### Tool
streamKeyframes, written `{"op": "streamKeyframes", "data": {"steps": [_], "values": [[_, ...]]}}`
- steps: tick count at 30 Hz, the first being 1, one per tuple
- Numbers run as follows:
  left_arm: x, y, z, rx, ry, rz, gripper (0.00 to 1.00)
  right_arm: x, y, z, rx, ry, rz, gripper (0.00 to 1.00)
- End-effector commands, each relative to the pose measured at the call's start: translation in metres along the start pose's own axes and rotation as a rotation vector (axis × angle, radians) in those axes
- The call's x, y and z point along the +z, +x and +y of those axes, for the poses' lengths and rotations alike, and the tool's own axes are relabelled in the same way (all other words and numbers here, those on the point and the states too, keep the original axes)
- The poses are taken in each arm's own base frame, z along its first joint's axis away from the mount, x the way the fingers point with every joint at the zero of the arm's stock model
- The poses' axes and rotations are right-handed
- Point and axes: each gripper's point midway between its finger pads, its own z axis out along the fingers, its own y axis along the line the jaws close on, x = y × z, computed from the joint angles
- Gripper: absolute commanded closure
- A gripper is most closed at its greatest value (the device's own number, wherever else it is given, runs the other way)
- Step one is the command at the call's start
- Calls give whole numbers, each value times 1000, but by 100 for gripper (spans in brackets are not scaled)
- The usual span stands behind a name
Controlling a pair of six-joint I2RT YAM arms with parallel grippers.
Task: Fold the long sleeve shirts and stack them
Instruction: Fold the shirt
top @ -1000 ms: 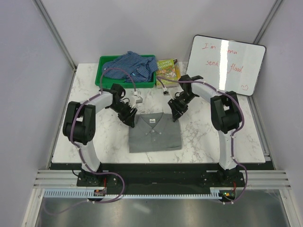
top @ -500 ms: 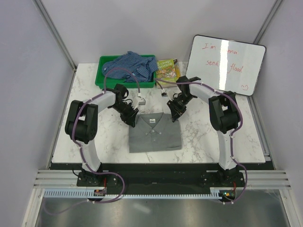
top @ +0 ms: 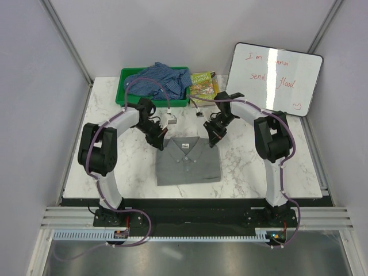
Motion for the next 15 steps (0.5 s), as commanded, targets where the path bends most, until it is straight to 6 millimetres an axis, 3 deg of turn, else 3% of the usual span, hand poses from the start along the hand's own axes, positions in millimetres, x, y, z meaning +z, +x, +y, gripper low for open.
{"op": "streamKeyframes", "data": {"steps": [1, 9, 15], "values": [[-20, -27, 7, 68, -56, -43, 98, -24, -27, 6, -66, 43, -71, 100], [-6, -16, 39, 52, -145, 11, 98, -17, -25, -16, -48, 98, -60, 100], [1, -11, 67, 44, -237, 17, 98, -11, -16, -49, 4, 198, -58, 100]]}}
